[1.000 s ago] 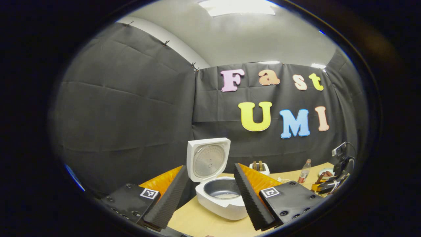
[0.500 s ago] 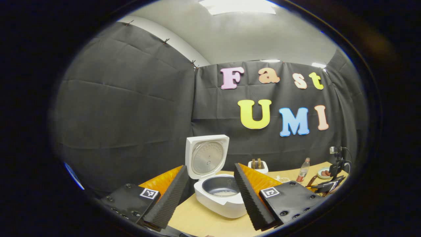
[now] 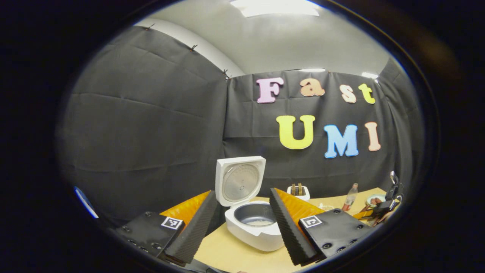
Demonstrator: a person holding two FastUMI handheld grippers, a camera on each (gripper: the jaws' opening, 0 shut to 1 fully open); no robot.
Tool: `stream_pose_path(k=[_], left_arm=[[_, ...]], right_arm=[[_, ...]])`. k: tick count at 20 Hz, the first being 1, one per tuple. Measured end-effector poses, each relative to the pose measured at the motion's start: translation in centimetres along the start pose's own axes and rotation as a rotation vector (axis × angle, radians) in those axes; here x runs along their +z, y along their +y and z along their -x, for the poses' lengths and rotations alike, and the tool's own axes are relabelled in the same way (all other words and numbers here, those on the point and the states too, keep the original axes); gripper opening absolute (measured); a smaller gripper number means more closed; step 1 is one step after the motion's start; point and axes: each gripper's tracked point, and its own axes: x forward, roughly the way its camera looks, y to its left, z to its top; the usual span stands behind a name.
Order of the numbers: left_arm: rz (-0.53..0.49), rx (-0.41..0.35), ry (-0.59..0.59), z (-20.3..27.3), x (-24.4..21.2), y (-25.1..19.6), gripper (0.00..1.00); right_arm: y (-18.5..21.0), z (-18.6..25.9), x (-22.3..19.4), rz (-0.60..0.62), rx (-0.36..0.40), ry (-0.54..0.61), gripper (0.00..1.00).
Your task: Close the left gripper, press the button to open the rice cooker; take a wooden spoon from the chopstick holder with the right hand, scoop a spoonful of rice and pour it into the rice cooker, then put the wooden spoon back into the chopstick holder.
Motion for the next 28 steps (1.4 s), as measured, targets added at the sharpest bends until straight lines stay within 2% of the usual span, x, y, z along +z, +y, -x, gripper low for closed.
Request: stream_pose_path(k=[2, 5, 7, 10, 17, 19, 23, 24, 28], left_arm=[[-0.001, -0.004, -0.005, 0.3, 0.5, -0.3, 0.94], [0.000, -0.010, -0.014, 0.3, 1.1, -0.9, 0.99], [0.010, -0.016, -0.025, 0.3, 1.4, -1.3, 0.94], [0.034, -0.024, -0.027, 0.5, 1.1, -1.7, 0.96], [0.083, -0.030, -0.011, 0.7, 0.1, -1.4, 0.96], [0.089, -0.023, -0.004, 0.7, -0.1, -0.8, 0.99], [0.100, -0.004, -0.002, 0.9, -0.3, 0.6, 0.94], [0.095, 0.006, 0.003, 0.8, -0.7, 1.3, 0.97], [0.095, 0.043, 0.019, 1.6, -1.6, 3.6, 0.94]], right_arm=[[-0.7, 0.5, 1.1, -0.050, -0.003, -0.022, 0.11], [-1.3, 1.4, 3.0, -0.127, 0.012, -0.052, 0.11], [-1.3, 1.9, 3.9, -0.181, 0.029, -0.059, 0.11], [-0.4, 2.9, 5.3, -0.237, 0.072, -0.073, 0.11], [6.4, 3.8, 7.0, -0.336, 0.220, -0.057, 0.11], [8.7, 3.6, 7.2, -0.342, 0.261, -0.046, 0.10], [12.8, 3.1, 7.2, -0.311, 0.308, -0.033, 0.11], [13.8, 2.9, 7.1, -0.302, 0.320, -0.031, 0.11], [17.9, 1.6, 5.9, -0.254, 0.351, -0.003, 0.11]])
